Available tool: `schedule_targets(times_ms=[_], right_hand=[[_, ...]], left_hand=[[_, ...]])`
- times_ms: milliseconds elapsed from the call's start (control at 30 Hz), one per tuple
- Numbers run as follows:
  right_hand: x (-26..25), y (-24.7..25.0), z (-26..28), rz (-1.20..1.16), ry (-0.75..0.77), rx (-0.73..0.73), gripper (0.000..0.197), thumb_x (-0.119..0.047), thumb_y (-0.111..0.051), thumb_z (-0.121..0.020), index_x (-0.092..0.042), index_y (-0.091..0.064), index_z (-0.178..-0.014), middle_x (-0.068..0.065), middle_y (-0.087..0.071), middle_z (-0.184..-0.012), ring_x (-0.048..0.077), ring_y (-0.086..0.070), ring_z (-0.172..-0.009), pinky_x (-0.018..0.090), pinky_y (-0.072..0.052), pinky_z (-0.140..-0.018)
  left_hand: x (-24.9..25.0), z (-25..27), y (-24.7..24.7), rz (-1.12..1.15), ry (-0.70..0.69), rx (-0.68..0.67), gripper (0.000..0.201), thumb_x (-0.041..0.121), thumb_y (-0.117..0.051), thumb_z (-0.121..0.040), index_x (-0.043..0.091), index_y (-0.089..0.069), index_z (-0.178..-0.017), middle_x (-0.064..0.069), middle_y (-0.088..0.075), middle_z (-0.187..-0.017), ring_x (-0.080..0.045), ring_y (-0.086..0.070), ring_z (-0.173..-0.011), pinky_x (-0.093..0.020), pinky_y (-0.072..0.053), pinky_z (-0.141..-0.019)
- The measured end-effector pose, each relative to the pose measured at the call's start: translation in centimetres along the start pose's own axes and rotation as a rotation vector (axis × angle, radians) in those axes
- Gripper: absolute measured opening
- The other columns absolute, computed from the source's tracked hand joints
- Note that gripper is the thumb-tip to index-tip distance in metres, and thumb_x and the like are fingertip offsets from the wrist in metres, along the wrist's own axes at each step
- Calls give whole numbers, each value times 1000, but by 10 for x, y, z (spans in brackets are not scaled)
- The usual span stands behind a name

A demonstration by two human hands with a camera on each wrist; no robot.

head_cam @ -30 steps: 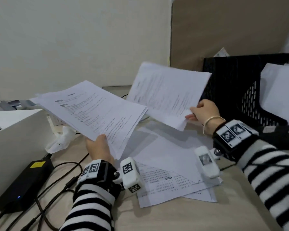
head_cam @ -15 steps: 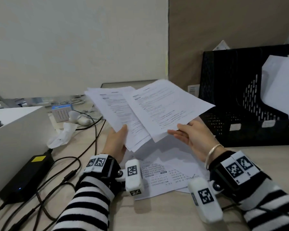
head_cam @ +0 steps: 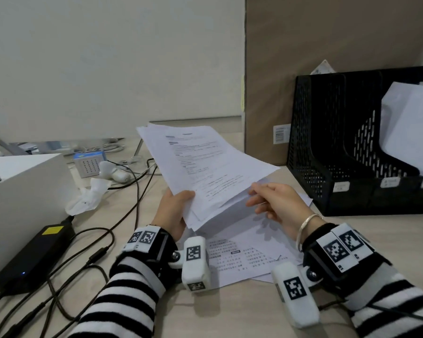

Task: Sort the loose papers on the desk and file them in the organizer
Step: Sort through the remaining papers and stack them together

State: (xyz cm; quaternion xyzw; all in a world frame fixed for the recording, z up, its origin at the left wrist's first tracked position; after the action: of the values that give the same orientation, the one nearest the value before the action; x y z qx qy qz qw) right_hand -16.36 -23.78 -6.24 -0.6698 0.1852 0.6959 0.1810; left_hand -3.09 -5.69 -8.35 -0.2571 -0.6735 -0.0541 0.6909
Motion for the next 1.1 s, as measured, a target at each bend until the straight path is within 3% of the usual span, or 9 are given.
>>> schedule_targets(times_ms=[200, 300, 467, 567, 700, 833, 1000, 1033, 1100], right_hand=[[6, 10, -3, -46, -16, 89, 15, -22, -54, -95, -15, -65, -89, -1, -72, -77, 8, -61, -61, 19, -38, -50], [6, 12, -4, -47, -24, 99, 16, -20, -53, -96, -14, -66, -88, 0, -72, -77, 8, -59, -60, 19, -38, -51], [8, 13, -8, -90, -70, 92, 12, -17, -55, -94, -14, -65, -89, 0, -70, -72, 7, -58, -56, 16, -37, -46], [8, 14, -11, -106, -92, 87, 11, -17, -56, -94, -12, -66, -91, 0, -70, -70, 7, -58, -56, 14, -37, -42], [2, 10, -21, -37, -110, 59, 10, -16, -56, -94, -12, -65, -91, 0, -70, -72, 6, -58, -55, 14, -37, -41], [-18, 0, -56, 260, -76, 31, 7, -11, -56, -92, -7, -62, -91, 5, -67, -75, 7, -57, -55, 15, -35, -43], [-25, -11, -114, 866, -131, 47, 26, -6, -62, -88, 4, -60, -113, 10, -65, -75, 13, -62, -45, 17, -43, -41], [-23, -11, -121, 962, -151, 24, 37, -11, -68, -86, 1, -57, -120, 9, -66, -81, 14, -65, -48, 20, -51, -49], [-19, -10, -134, 1232, -198, -56, 55, -32, -76, -78, -5, -56, -122, 8, -70, -100, 21, -70, -79, 30, -55, -79]], left_hand=[[2, -4, 18, 183, -2, 32, 48, 13, -55, -96, 12, -43, -142, -11, -61, -132, -32, -61, -117, -50, -46, -100], [3, -6, 29, 200, -5, 155, 44, 4, -50, -97, 11, -45, -141, -13, -61, -132, -34, -61, -117, -54, -45, -102], [5, -6, 37, 183, -26, 235, 41, 3, -48, -94, 1, -49, -135, -14, -63, -126, -33, -63, -108, -40, -52, -87], [8, -3, 33, 234, -29, 214, 45, 13, -57, -96, 8, -47, -139, -11, -62, -131, -30, -61, -117, -49, -46, -102], [12, -8, 36, 222, -37, 238, 44, 5, -50, -98, 4, -42, -142, -14, -58, -135, -32, -58, -120, -50, -43, -105], [6, -12, 46, 220, 4, 335, 43, -1, -45, -96, 6, -46, -138, -15, -61, -129, -33, -62, -110, -49, -50, -96], [2, -14, 54, 232, 22, 404, 34, 3, -45, -89, 10, -52, -122, -8, -65, -104, -23, -63, -77, -27, -54, -58], [4, -12, 53, 221, -2, 399, 33, 1, -44, -90, 9, -53, -121, -7, -63, -100, -21, -61, -73, -24, -52, -55], [6, -11, 51, 182, -34, 403, 38, 0, -43, -91, 6, -52, -127, -7, -64, -100, -19, -60, -72, -21, -50, -54]])
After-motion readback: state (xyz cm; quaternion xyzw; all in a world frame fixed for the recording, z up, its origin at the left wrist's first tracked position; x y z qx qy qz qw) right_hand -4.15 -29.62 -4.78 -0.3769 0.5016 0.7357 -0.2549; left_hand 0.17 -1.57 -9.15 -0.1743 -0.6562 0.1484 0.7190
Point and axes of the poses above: each hand's wrist, its own z-axis away from the middle knuckle, its own y-axis out of the back of the hand, x = y × z, the point moved 5 cm from there along -z, towards the middle knuckle
